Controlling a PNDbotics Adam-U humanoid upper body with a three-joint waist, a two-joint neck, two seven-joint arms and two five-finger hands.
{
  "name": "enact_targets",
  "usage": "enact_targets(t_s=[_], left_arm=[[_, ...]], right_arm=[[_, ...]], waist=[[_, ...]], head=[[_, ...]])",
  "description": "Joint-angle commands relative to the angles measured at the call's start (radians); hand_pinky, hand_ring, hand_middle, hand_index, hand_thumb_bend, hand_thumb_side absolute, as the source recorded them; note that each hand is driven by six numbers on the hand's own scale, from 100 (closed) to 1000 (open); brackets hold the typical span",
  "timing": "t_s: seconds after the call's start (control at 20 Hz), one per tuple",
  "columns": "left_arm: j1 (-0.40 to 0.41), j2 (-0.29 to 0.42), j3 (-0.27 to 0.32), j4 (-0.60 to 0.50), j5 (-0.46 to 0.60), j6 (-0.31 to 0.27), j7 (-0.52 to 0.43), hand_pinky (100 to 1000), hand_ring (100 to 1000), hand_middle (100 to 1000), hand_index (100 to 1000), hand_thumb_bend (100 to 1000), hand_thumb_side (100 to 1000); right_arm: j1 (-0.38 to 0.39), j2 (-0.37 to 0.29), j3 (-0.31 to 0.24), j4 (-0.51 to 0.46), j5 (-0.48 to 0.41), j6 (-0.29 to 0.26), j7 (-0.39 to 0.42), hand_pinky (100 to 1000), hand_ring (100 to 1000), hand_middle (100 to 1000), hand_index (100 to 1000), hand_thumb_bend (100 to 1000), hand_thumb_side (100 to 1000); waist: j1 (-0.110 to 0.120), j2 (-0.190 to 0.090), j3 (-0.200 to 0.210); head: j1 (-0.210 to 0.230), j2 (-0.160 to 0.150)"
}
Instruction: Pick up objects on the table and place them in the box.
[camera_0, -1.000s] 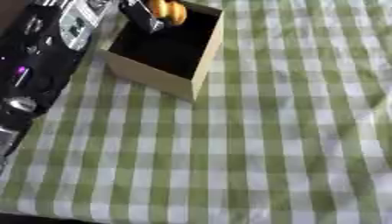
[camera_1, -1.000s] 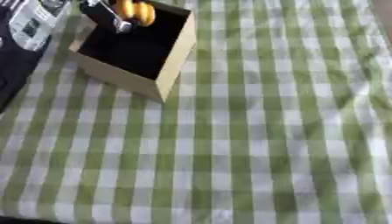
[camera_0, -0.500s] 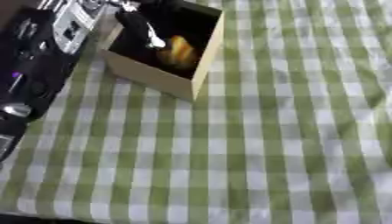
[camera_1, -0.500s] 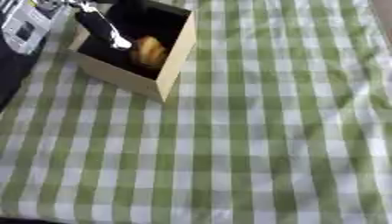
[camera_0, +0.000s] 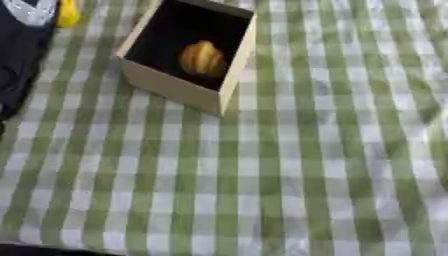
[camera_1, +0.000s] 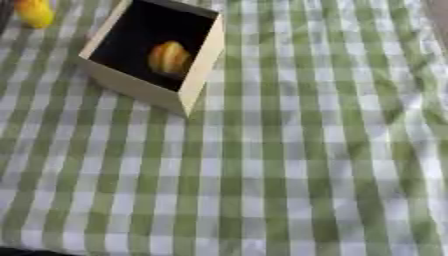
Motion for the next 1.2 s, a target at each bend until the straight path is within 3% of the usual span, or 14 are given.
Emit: enact_targets(t_s=[0.05, 0.65, 0.85, 1.2], left_arm=[[-0.028, 0.065, 0.025, 0.053, -0.032, 0.014, 0.067, 768, 785, 752, 898, 467, 368], [-0.046, 0.061, 0.067, 0.266, -0.041, 0.014, 0.127, 803, 834, 813, 925, 507, 379], [-0.052, 0.070, 0.085, 0.313, -0.030, 0.020, 0.162, 815, 851, 821, 922, 527, 361], [-0.044, 0.106, 0.125, 0.364, -0.079, 0.052, 0.205, 814, 856, 824, 929, 500, 389]], right_arm=[[-0.005, -0.028, -0.014, -0.017, -0.003, 0.000, -0.002, 875, 819, 763, 780, 121, 910], [-0.022, -0.036, -0.014, -0.017, -0.005, -0.006, 0.000, 876, 821, 762, 781, 117, 913], [-0.028, -0.039, -0.014, -0.017, -0.005, -0.009, 0.001, 876, 820, 762, 781, 116, 912], [-0.022, -0.049, -0.016, -0.017, -0.007, -0.006, 0.002, 878, 820, 759, 779, 113, 917]], waist=[[-0.003, -0.014, 0.000], [0.012, 0.015, -0.059], [0.027, 0.021, -0.087], [0.030, 0.044, -0.088]], head=[[0.000, -0.008], [0.002, -0.076], [0.015, -0.083], [0.024, -0.093]])
